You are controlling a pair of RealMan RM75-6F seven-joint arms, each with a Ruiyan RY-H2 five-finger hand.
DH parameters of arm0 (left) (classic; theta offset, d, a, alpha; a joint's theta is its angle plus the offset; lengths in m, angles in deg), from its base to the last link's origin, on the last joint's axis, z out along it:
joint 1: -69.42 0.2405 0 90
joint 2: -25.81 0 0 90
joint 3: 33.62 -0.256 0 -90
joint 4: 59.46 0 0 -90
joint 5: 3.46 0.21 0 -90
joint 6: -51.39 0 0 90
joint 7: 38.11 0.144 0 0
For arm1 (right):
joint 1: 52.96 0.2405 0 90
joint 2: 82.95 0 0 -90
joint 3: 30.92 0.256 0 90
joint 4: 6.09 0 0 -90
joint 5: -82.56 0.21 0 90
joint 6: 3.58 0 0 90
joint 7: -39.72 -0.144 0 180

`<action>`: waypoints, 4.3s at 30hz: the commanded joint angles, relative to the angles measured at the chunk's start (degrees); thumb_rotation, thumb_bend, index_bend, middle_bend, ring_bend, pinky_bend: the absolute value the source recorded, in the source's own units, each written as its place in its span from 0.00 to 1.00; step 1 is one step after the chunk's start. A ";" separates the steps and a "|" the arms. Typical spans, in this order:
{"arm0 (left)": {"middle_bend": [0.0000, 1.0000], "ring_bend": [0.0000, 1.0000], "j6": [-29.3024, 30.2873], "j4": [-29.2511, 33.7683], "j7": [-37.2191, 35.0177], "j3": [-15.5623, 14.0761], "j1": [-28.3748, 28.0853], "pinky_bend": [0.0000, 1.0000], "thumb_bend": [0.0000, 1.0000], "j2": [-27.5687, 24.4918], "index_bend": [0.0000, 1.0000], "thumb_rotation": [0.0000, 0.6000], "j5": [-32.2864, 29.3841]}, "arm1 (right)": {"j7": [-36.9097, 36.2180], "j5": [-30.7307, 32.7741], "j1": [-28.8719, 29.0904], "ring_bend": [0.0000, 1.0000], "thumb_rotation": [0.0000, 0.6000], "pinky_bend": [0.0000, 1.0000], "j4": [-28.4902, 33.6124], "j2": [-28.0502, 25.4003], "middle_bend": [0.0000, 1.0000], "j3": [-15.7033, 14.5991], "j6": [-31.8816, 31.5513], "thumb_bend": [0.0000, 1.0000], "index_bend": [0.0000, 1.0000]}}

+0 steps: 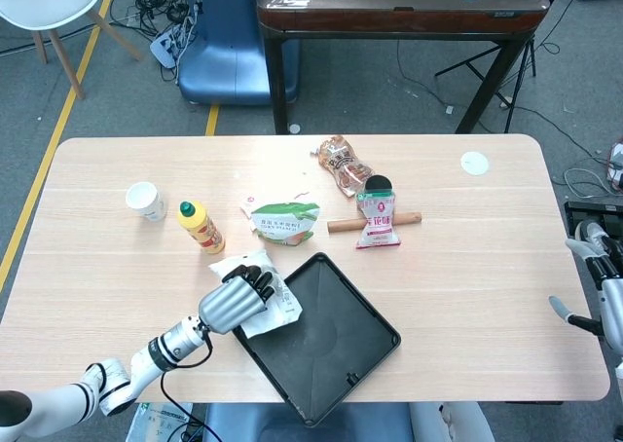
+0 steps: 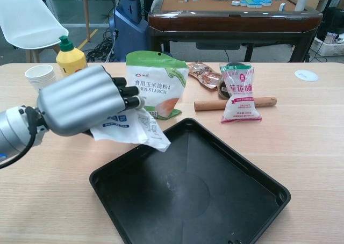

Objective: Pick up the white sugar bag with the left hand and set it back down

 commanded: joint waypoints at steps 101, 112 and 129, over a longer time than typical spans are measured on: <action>0.42 0.34 -24.15 13.75 -66.44 8.04 3.35 0.51 0.33 -7.43 0.31 1.00 -26.28 | 1.32 2.32 -0.13 0.12 1.00 0.06 1.01 0.29 0.24 0.74 1.11 0.20 0.21; 0.25 0.20 -22.04 10.84 -69.55 5.33 2.54 0.40 0.33 -7.04 0.16 1.00 -22.24 | 1.19 2.63 -0.15 0.14 1.00 0.06 0.76 0.36 0.25 0.90 1.10 0.20 0.21; 0.23 0.18 -20.21 15.00 -70.33 1.91 2.52 0.38 0.33 -10.38 0.15 1.00 -19.79 | 1.46 2.77 -0.12 0.15 1.00 0.06 0.79 0.65 0.26 0.94 1.14 0.20 0.21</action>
